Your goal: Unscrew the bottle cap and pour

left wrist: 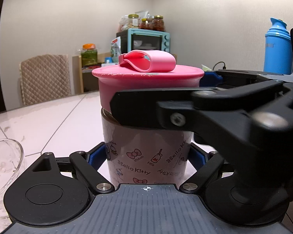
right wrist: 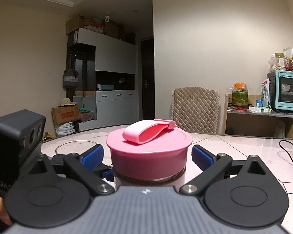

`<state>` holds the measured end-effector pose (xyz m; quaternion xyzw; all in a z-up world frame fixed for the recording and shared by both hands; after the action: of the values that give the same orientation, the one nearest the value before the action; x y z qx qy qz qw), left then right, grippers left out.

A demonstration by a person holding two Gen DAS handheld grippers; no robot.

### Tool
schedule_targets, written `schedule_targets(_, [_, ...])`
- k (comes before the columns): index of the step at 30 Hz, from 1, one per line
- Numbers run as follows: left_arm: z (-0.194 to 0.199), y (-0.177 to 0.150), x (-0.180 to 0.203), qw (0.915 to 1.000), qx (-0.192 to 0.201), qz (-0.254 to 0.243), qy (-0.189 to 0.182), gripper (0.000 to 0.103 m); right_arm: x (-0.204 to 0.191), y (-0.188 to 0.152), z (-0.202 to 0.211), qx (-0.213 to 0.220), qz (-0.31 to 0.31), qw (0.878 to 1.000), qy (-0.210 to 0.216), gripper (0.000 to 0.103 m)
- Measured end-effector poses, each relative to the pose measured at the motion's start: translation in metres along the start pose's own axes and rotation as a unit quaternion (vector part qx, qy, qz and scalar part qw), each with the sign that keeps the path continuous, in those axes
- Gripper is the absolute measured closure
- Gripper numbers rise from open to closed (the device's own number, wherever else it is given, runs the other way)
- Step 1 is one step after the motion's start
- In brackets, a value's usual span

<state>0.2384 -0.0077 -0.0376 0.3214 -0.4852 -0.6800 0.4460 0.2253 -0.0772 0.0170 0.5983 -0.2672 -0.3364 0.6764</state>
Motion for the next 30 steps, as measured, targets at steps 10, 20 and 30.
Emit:
schedule_targets(10, [0.0,0.001,0.0,1.0,0.0,0.0,0.0,0.013,0.007,0.003,-0.002,-0.007,0.013,1.0,0.027,0.018])
schedule_targets(20, [0.002,0.0,0.001,1.0,0.0,0.0,0.0,0.013,0.053,0.009,-0.006,-0.023,0.029,0.982,0.187,0.018])
schedule_targets(30, [0.003,0.0,0.002,1.0,0.0,0.0,0.0,0.013,0.086,0.019,-0.018,-0.036,0.034,0.945,0.324,0.018])
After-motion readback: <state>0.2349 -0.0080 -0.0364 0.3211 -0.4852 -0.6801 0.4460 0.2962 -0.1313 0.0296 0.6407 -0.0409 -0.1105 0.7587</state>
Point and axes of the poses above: each gripper's, at about its wrist camera, not at the fingertips, and z roughly against the way its jaws point, x to its right, y to its top, the point moved 1 cm from there along -z, roughly the way its jaws point, and after that the axes turned 5 degrees about x, right-handed, at the moved point
